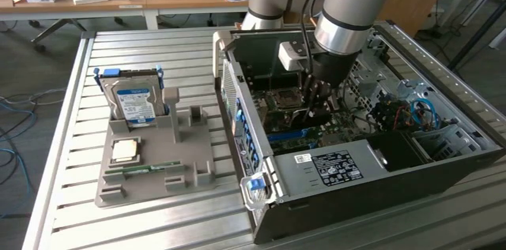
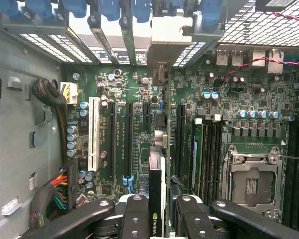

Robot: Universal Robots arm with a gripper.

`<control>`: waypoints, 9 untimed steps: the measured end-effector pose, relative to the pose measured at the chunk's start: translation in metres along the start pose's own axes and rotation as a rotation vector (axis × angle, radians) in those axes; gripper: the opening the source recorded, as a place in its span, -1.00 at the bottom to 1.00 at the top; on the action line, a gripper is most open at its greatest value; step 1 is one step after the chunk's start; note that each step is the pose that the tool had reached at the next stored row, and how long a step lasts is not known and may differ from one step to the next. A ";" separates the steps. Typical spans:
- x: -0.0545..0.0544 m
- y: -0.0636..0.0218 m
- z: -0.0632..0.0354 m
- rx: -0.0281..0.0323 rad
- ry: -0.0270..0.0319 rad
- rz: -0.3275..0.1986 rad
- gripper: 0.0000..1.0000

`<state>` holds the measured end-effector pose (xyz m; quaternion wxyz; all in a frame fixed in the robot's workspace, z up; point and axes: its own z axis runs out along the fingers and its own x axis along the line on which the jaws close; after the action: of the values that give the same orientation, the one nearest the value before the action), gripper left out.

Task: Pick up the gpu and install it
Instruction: 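Insert the gpu into the slot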

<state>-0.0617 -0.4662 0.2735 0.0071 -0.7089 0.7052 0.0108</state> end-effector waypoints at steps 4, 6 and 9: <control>-0.001 0.0009 0.0002 0.0000 0.0000 0.000 -0.48; -0.001 0.0009 0.0003 0.0000 0.0000 0.000 -0.48; -0.001 0.0013 0.0008 0.0000 -0.0001 0.000 -0.48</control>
<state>-0.0630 -0.4650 0.2727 0.0072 -0.7089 0.7052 0.0109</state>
